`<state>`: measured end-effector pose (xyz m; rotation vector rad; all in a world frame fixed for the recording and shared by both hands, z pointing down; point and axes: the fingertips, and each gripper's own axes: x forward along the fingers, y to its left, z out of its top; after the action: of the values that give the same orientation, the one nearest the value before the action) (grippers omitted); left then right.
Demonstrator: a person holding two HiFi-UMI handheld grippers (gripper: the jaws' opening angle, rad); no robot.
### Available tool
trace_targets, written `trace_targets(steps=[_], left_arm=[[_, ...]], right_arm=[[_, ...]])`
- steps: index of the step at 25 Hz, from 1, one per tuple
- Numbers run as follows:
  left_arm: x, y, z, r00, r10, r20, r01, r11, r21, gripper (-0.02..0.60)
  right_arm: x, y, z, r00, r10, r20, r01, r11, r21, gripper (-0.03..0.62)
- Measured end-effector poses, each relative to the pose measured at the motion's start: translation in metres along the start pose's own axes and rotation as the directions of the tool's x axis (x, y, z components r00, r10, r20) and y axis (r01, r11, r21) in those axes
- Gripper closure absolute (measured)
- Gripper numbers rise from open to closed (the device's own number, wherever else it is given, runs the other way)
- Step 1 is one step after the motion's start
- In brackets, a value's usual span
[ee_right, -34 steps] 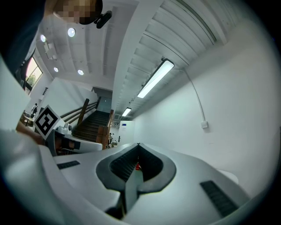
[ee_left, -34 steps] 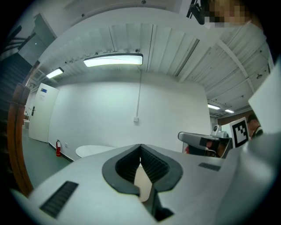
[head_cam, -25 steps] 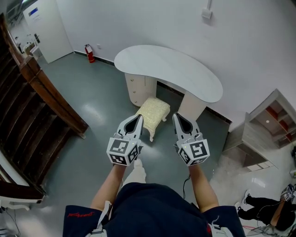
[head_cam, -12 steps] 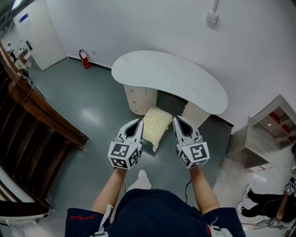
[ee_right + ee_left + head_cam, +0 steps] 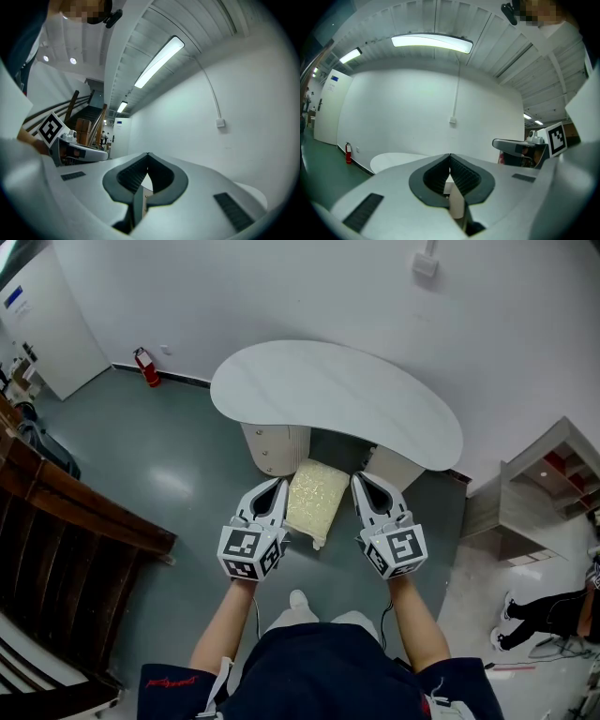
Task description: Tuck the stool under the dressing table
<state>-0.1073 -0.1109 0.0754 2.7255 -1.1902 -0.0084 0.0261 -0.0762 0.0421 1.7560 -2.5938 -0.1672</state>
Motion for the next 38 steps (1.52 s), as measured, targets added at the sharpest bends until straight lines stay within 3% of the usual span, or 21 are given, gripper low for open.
trace_targets(steps=[7, 15, 23, 38], left_arm=[[0.025, 0.017, -0.011, 0.999, -0.029, -0.02, 0.028, 0.999, -0.022, 0.565], [0.059, 0.025, -0.03, 0.998, -0.031, -0.056, 0.033, 0.999, 0.032, 0.565], [0.086, 0.036, -0.066, 0.995, -0.02, -0.096, 0.024, 0.999, 0.036, 0.565], [0.138, 0.077, -0.177, 0.995, 0.012, -0.098, -0.01, 1.0, 0.02, 0.565]], right_arm=[[0.02, -0.008, -0.022, 0.999, -0.019, -0.046, 0.019, 1.0, 0.01, 0.582], [0.043, -0.037, -0.048, 0.998, -0.02, -0.066, 0.022, 0.999, 0.023, 0.582], [0.063, -0.059, -0.085, 0.996, -0.004, -0.089, 0.008, 0.999, 0.043, 0.582], [0.091, -0.092, -0.202, 0.993, 0.02, -0.114, -0.018, 1.0, 0.02, 0.582]])
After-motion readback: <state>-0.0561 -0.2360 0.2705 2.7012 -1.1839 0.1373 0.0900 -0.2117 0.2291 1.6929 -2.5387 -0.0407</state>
